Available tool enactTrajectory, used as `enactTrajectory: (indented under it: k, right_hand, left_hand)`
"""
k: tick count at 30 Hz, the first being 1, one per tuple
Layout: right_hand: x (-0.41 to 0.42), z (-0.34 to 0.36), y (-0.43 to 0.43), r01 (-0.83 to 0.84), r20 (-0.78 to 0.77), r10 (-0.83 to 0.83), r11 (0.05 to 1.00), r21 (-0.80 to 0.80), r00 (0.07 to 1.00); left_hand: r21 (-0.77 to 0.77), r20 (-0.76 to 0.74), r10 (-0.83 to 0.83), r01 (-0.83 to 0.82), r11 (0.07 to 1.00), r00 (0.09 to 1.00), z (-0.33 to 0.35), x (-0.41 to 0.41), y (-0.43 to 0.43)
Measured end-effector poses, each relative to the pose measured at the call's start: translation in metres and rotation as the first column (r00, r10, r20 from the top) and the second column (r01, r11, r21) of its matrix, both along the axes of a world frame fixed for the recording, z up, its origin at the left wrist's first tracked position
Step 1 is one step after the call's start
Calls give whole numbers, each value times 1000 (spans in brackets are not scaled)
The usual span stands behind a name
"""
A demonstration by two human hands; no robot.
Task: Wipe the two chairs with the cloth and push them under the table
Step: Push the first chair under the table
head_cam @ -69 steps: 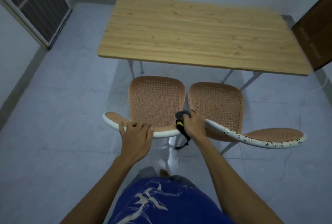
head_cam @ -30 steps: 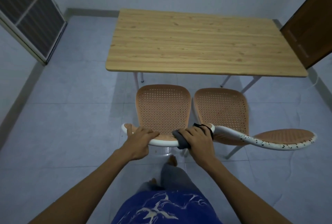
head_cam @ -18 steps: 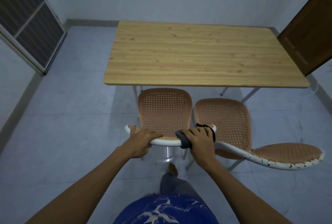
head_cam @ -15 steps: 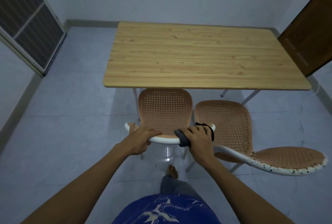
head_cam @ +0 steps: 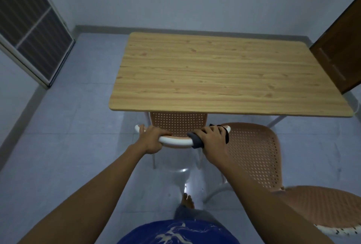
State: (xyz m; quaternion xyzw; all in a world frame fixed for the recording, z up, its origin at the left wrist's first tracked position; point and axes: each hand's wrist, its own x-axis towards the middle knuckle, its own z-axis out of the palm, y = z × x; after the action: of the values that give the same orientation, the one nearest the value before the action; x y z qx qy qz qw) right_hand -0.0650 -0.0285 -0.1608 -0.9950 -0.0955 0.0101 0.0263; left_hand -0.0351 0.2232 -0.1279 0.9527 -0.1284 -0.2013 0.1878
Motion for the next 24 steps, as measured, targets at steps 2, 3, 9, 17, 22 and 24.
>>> enactTrajectory:
  k: [2,3,9,17,22,24]
  right_hand:
    - [16,0,0,-2,6,2,1000,10,1000]
    - [21,0,0,-3,12,3,1000,9,1000]
    - [52,1,-1,-21,25,20,1000,15,999]
    - [64,-2,3,-20,37,18,998,61,999]
    - [63,-4,6,2,62,-11,990,144,998]
    - [63,-2,6,5,66,-15,987,158,998]
  left_hand:
    - [6,-13,7,-7,1000,1000,0,15,-1]
    - [6,-17,8,-8,1000,1000,1,21,-2]
    - [-2,-37,42,-42,999,998,-1,53,-2]
    - [31,-44,76,-75,997,996,1,69,-3]
    - [18,-10,67,-67,998,998,-4,68,-1]
    - [8,-3,57,-57,998,998,-4,69,1]
